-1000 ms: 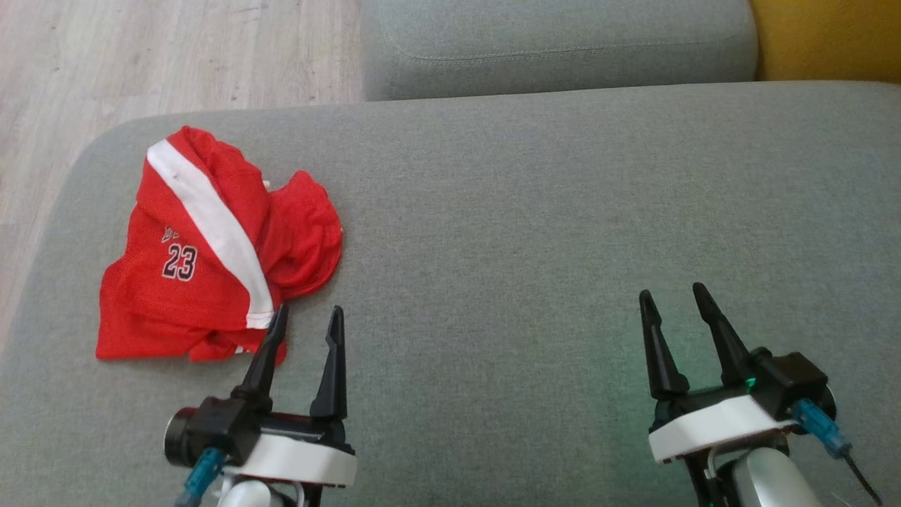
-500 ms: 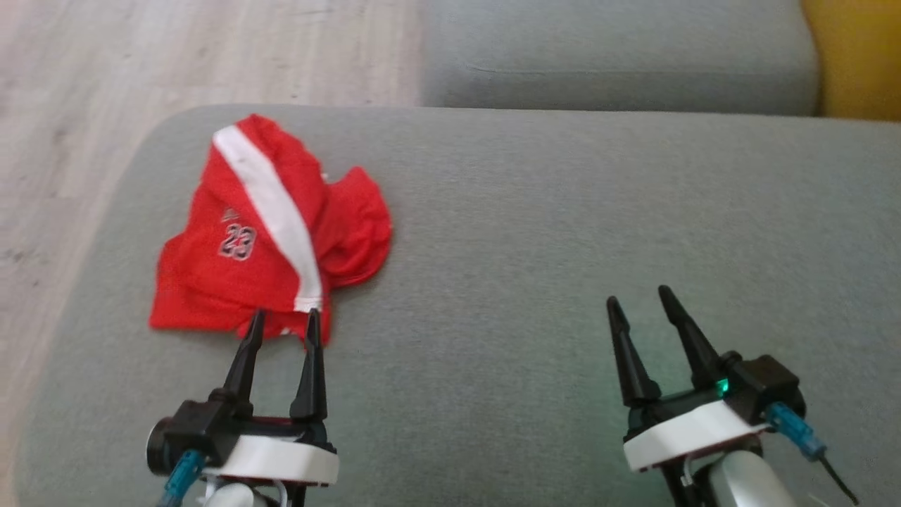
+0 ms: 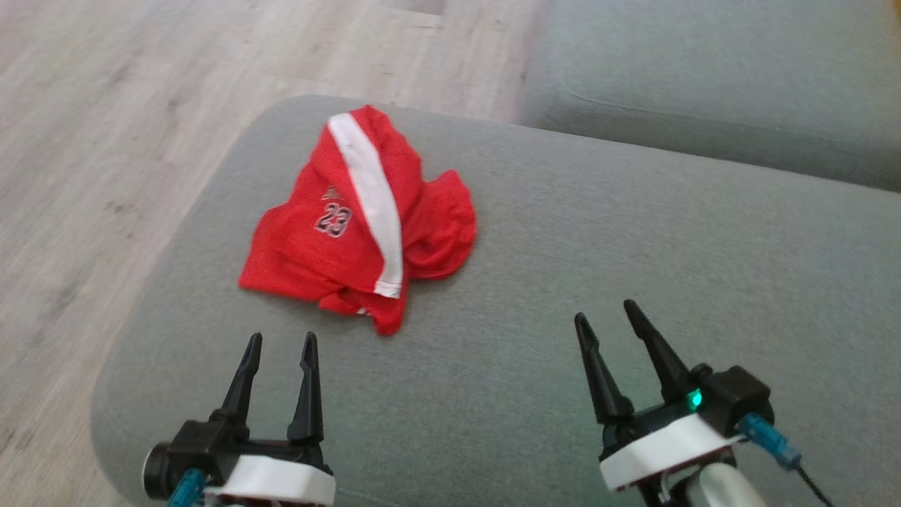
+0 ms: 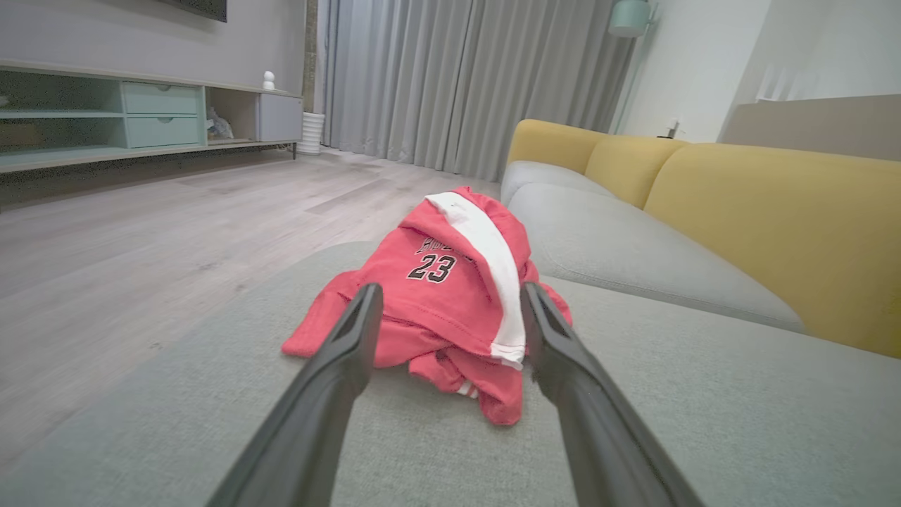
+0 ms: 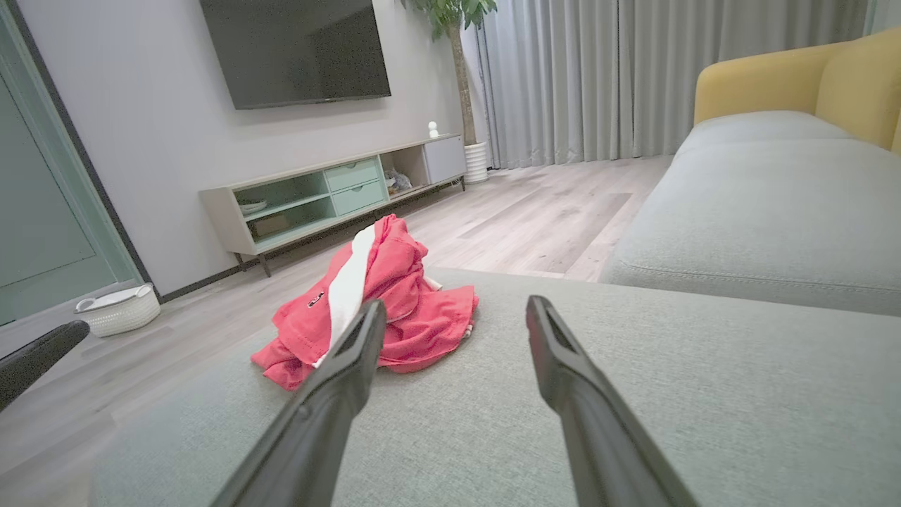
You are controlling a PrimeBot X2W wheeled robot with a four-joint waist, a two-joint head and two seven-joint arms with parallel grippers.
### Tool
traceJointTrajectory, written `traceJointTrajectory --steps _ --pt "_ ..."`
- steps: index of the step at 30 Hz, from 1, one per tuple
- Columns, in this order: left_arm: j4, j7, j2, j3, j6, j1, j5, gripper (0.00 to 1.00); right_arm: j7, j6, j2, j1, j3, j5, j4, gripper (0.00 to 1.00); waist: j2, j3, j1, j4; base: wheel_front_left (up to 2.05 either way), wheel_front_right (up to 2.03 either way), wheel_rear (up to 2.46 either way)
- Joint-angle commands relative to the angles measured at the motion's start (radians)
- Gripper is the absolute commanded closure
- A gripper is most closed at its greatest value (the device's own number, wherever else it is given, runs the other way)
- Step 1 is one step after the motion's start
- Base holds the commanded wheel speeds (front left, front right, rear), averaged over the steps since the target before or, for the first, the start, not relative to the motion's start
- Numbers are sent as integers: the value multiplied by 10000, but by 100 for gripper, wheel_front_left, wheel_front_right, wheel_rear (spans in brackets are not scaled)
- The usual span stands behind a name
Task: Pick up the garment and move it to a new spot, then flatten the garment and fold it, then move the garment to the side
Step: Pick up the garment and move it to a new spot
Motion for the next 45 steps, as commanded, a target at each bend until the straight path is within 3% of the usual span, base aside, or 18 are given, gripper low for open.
traceJointTrajectory --steps 1,10,15,20,25,26,32,37,43,44,45 --pt "-310 -124 -14 386 10 -287 118 0 -107 -7 -58 -111 270 73 -312 0 0 -87 1 257 0 0 0" --pt "-345 -124 -14 432 -37 -166 187 0 -107 -7 -58 -70 706 138 -249 0 0 -89 1 636 0 0 0" --pt "-338 -124 -13 511 -89 -428 328 0 -107 -7 -58 -272 935 31 -259 0 0 316 1 309 0 0 0" --pt "262 -30 169 270 -438 -2065 265 0 -107 -7 -58 -577 862 -230 -245 0 0 1016 1 -183 0 0 0" --pt "1678 1456 844 -64 -646 -5014 -236 0 -107 -7 -58 -864 804 -523 -224 0 0 1839 1 -699 0 0 0" --pt "2429 2302 1300 -288 -672 -6125 -398 0 -107 -7 -58 -1057 844 -632 -234 0 0 2185 1 -989 0 0 0" --pt "4484 4531 2361 -672 -685 -8407 -1708 0 -107 -7 -58 -1611 695 -626 -430 0 0 3039 1 -1770 0 0 0" --pt "5782 5218 2873 -838 -686 -9128 -2210 0 -107 -7 -58 -1735 587 -597 -467 0 0 3353 1 -2129 0 0 0" --pt "6441 5216 2824 -983 -687 -9204 -2976 0 -107 -7 -58 -1799 486 -590 -470 0 0 3405 1 -2257 0 0 0" --pt "6440 5162 2829 -1077 -687 -9199 -3134 58 -107 -7 -58 -1820 462 -585 -479 0 0 3403 1 -2261 0 0 0" --pt "6349 4951 2847 -1168 -687 -9205 -3289 100 -107 -7 -58 -1844 431 -581 -491 0 0 3399 1 -2256 0 0 0"
